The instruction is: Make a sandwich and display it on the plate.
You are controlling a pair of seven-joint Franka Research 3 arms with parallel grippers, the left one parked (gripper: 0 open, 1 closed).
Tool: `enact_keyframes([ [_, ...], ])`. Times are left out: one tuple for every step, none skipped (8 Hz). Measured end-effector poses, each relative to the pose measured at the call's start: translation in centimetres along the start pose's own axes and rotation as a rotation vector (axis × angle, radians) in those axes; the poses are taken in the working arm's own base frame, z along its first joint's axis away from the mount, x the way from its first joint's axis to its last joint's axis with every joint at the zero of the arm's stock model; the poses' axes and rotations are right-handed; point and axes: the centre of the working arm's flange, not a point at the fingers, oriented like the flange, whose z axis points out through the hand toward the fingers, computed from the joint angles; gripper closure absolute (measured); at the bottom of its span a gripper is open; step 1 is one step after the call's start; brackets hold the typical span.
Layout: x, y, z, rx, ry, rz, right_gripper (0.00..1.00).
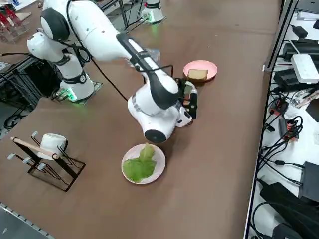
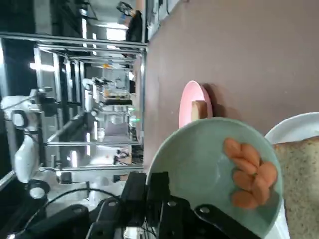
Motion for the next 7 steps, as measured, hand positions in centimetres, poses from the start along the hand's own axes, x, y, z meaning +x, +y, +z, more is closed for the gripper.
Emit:
enact_keyframes([
  [-0.4, 0.7, -0.5, 0.024, 0.015, -0.003, 0.98],
  [-0.7, 1.2, -1.1, 0.036, 0.027, -0.008, 0.98],
  [-0.9, 1.5, -1.4, 0.049, 0.040, -0.017, 0.98],
  [-0.9, 1.6, -1.3, 0.080, 0.052, -0.031, 0.98],
  [-1.0, 2.1, -1.0, 0.119, 0.063, -0.046, 0.98],
  [-1.2, 2.7, -0.8, 0.143, 0.074, -0.052, 0.98],
  [-1.4, 3.3, -0.9, 0.153, 0.080, -0.053, 0.98],
])
